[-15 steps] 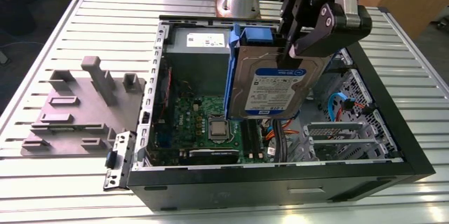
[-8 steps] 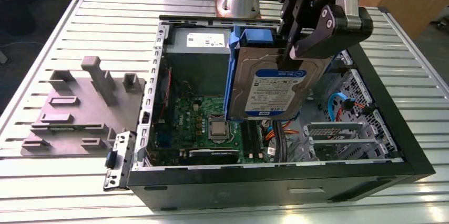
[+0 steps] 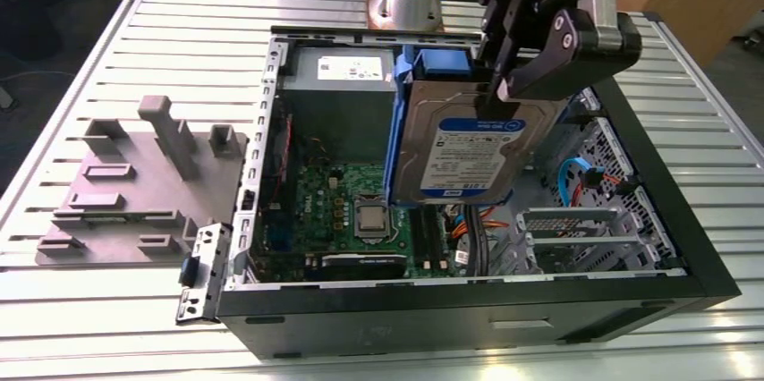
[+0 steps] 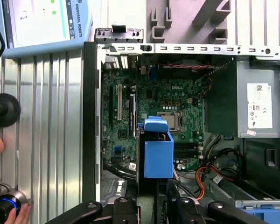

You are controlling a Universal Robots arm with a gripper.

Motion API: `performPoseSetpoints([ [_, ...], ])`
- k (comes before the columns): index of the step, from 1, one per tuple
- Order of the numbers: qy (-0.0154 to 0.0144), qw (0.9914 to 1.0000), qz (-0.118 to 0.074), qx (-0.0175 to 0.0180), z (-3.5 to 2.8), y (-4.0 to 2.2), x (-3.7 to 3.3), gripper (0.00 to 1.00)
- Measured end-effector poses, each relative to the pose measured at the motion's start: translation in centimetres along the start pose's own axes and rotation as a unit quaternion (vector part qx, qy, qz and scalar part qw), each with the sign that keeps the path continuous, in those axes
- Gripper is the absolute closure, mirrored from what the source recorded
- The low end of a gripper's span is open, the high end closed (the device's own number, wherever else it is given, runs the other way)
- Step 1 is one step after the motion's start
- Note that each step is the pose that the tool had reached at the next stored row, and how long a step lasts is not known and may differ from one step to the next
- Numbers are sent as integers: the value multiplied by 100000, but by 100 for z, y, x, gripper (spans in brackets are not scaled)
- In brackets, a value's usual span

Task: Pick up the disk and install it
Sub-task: 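Pick up the disk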

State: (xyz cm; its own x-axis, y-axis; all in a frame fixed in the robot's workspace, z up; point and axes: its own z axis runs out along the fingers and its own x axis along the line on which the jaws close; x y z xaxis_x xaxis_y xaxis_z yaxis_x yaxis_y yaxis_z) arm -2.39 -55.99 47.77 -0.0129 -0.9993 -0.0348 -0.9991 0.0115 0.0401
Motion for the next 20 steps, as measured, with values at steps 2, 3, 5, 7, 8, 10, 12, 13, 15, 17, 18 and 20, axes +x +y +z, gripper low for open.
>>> performPoseSetpoints([
  [2,6,100000,3,-3,-2,-23,-1,65],
  [3,4,100000,4,-2,-2,-38,-1,65],
  [5,2,100000,5,0,-3,-69,-1,65],
  [7,3,100000,5,-2,-5,-103,-2,65],
  [8,4,100000,5,-3,-5,-121,-2,65],
  [10,3,100000,4,-2,-6,-154,-2,65],
  [12,6,100000,3,-2,-8,-188,-3,65],
  [13,5,100000,3,0,-8,-205,-3,65],
  [15,3,100000,3,-1,-10,-239,-4,65],
  [17,5,100000,8,-2,-11,-273,-5,65],
  [18,6,100000,7,-2,-12,-288,-5,65],
  [20,1,100000,6,0,-12,-319,-5,65],
])
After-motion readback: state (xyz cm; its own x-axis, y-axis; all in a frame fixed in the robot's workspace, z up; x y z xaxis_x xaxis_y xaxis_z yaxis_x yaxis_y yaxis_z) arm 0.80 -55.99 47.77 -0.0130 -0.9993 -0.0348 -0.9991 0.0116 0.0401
